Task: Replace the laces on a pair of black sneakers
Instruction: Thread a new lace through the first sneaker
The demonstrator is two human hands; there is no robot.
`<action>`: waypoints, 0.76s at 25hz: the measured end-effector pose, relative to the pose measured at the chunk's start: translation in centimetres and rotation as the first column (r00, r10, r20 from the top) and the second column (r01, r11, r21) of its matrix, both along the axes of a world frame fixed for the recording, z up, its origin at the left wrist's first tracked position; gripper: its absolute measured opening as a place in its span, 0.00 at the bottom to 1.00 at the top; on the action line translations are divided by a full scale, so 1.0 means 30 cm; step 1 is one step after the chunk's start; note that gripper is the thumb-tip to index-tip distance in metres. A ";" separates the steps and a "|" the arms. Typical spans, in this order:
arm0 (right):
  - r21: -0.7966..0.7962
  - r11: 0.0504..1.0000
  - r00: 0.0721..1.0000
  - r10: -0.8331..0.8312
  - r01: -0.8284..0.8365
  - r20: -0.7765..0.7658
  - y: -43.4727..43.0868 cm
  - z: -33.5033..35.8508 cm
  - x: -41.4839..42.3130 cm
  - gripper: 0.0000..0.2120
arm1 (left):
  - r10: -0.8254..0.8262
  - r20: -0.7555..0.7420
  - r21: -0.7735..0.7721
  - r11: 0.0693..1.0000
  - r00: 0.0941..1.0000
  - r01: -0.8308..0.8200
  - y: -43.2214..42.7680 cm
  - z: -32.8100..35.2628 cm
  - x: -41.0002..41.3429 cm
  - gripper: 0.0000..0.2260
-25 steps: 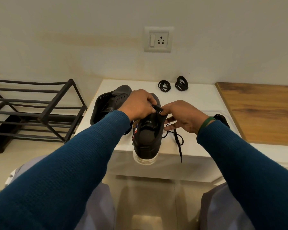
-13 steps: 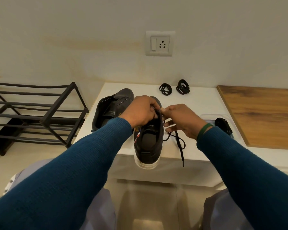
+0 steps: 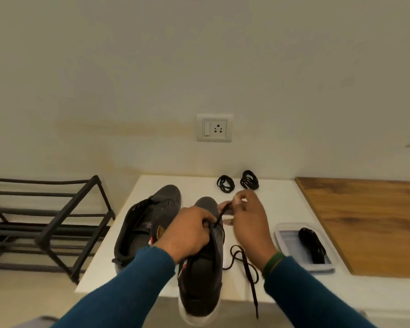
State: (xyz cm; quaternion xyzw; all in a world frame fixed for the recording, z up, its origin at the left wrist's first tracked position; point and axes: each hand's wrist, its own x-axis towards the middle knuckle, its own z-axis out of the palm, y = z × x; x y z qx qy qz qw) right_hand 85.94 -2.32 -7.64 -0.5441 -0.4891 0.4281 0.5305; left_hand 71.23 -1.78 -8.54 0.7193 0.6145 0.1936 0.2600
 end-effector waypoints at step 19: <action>-0.096 0.986 0.976 0.116 -0.135 -0.183 0.090 0.159 0.203 0.09 | -0.051 -0.036 -0.110 0.993 0.998 0.047 -0.003 0.059 -0.032 0.14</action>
